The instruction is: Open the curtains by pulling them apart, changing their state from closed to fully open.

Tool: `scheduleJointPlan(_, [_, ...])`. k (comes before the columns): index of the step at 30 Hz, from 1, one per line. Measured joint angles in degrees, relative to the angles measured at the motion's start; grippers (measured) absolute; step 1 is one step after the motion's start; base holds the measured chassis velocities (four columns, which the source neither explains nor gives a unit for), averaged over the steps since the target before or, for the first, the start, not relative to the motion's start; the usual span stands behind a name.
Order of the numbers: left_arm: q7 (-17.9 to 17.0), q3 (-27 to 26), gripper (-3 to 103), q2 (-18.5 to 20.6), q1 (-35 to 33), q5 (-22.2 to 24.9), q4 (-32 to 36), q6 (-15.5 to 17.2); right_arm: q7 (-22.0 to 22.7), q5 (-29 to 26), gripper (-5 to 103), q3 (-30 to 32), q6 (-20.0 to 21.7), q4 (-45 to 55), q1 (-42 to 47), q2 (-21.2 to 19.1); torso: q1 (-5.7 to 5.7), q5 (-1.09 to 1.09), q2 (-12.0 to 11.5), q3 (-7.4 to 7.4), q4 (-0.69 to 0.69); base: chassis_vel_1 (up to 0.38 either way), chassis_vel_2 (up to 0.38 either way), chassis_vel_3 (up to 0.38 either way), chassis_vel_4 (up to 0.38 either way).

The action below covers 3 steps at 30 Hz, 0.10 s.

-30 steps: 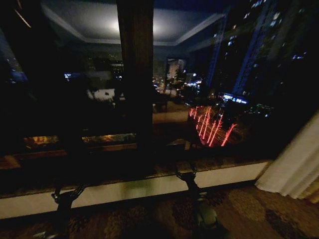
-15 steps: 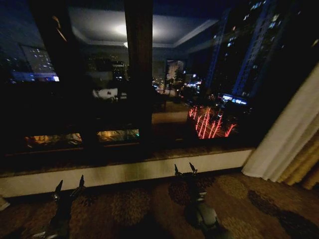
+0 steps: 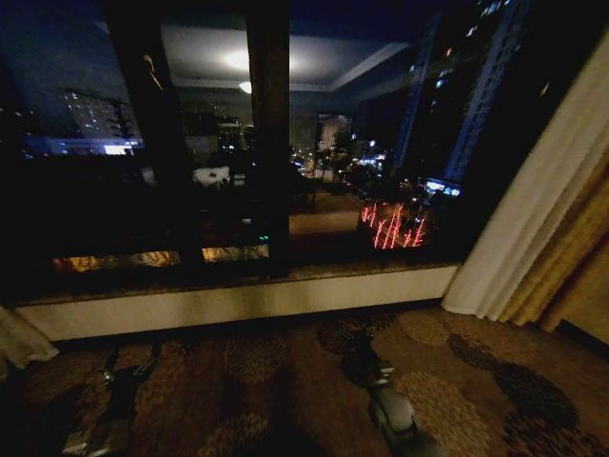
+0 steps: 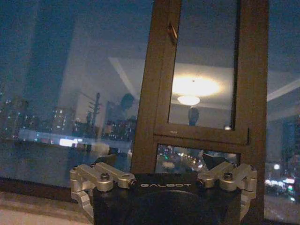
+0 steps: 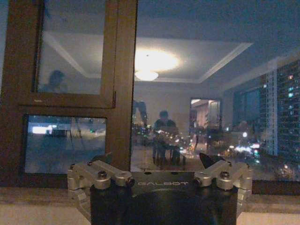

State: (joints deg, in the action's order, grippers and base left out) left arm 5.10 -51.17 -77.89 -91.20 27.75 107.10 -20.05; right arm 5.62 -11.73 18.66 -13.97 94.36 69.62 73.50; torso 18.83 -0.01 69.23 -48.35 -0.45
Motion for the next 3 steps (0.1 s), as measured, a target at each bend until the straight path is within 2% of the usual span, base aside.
scheduleJointPlan(2, [0.0, 0.0, 100, 0.0, 0.0, 0.0, 0.0, 0.0, 0.0, 0.0, 100, 0.0, 0.0, 0.0, 0.0, 0.0, 0.0, 0.01, 0.0, 0.0, -0.01, 0.098, -0.076, -0.125, 0.113])
scheduleJointPlan(3, [0.0, 0.0, 100, 0.0, 0.0, 0.0, 0.0, 0.0, 0.0, 0.0, 100, 0.0, 0.0, 0.0, 0.0, 0.0, 0.0, 0.01, 0.0, 0.0, -0.01, 0.064, -0.076, -0.05, 0.081])
